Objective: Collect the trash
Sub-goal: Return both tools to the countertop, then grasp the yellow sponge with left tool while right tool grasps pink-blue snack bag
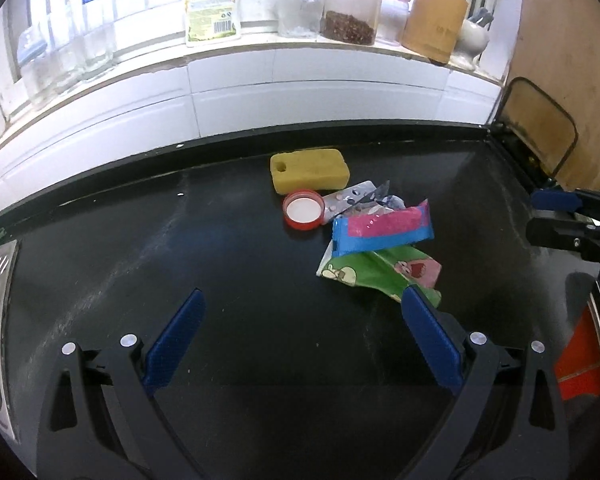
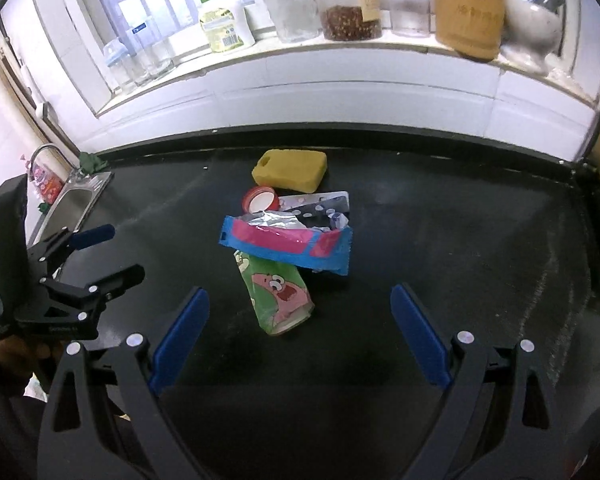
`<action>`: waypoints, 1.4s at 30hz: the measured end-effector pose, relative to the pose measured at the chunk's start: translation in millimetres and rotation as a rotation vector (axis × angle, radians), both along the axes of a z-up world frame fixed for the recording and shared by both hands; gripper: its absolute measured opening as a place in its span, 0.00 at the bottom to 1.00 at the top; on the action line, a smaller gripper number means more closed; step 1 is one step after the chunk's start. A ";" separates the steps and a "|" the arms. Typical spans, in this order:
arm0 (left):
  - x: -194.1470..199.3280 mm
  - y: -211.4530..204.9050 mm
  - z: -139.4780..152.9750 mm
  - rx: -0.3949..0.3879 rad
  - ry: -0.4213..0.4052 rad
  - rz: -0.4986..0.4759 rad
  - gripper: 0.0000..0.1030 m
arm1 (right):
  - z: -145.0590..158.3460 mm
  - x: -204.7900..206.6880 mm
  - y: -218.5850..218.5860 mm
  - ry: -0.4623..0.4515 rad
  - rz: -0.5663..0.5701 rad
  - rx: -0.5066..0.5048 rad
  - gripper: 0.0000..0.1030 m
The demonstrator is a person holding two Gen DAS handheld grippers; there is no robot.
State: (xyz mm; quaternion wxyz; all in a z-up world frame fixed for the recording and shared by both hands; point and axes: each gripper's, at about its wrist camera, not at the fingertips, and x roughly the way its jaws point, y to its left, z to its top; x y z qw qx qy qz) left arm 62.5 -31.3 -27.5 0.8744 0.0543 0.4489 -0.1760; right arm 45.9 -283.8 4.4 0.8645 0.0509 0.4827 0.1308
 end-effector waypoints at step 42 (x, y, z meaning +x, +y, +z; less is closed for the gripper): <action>233.2 -105.6 -112.8 0.216 0.081 -0.716 0.58 | -122.6 129.7 7.6 0.346 0.262 0.113 0.44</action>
